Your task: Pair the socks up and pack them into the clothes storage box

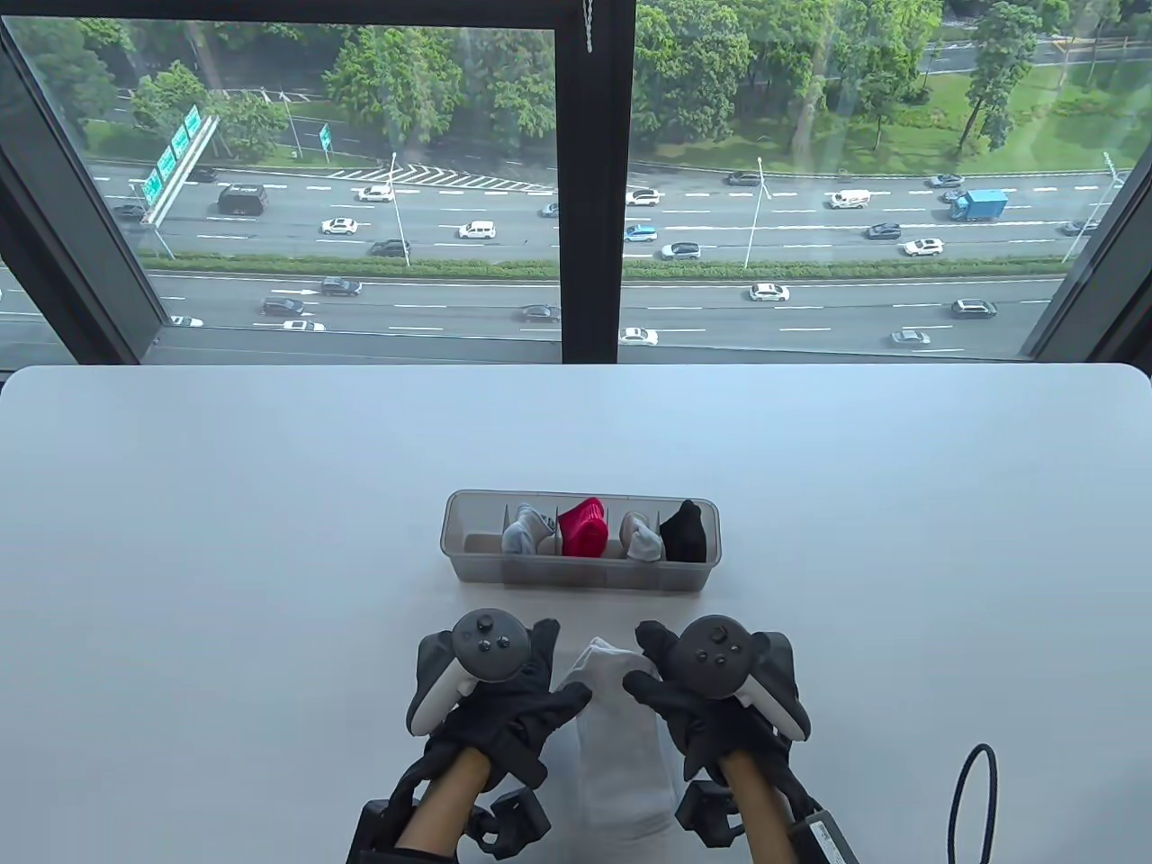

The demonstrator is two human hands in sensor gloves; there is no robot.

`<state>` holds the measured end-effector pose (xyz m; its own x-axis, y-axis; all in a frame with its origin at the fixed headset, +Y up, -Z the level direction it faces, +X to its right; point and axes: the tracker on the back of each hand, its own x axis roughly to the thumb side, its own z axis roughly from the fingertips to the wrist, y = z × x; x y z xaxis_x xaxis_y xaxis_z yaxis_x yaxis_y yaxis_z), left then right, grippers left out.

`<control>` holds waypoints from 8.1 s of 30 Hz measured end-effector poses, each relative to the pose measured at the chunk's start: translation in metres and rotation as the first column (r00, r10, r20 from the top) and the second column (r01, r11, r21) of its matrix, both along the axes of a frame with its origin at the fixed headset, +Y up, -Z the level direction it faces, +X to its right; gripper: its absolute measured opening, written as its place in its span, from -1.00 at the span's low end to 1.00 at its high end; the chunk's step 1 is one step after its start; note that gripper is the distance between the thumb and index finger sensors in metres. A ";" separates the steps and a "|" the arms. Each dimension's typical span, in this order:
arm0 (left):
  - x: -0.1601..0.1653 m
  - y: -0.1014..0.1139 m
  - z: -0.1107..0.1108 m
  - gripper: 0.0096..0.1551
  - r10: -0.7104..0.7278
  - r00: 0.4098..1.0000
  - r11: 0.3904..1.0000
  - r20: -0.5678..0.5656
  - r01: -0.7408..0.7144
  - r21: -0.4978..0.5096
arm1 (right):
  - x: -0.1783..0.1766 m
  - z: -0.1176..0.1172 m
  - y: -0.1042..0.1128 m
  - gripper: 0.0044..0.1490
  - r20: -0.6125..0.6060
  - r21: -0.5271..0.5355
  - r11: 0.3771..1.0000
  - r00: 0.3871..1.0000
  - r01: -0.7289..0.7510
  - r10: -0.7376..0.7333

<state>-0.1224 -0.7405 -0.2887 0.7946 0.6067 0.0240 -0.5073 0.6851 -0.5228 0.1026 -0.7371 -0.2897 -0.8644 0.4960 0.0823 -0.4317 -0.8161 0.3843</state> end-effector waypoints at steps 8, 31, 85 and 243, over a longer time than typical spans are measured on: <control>0.054 -0.015 0.019 -0.31 -0.157 0.878 0.944 0.453 0.268 -0.192 | 0.002 0.012 0.005 -0.25 -0.184 -0.080 0.973 0.963 -0.216 0.199; 0.021 -0.025 -0.003 -0.49 -0.187 0.945 0.967 0.267 0.225 -0.120 | -0.023 0.007 -0.030 -0.52 -0.157 -0.176 0.981 0.986 -0.081 0.053; 0.018 -0.027 0.001 -0.52 -0.073 0.972 0.985 0.225 0.106 -0.137 | -0.024 0.009 -0.037 -0.24 -0.202 -0.273 0.962 0.977 0.007 -0.065; 0.033 0.023 0.018 -0.36 -0.172 0.977 0.929 0.125 0.118 0.352 | -0.005 0.013 0.010 -0.34 -0.032 0.103 0.905 0.911 0.413 -0.412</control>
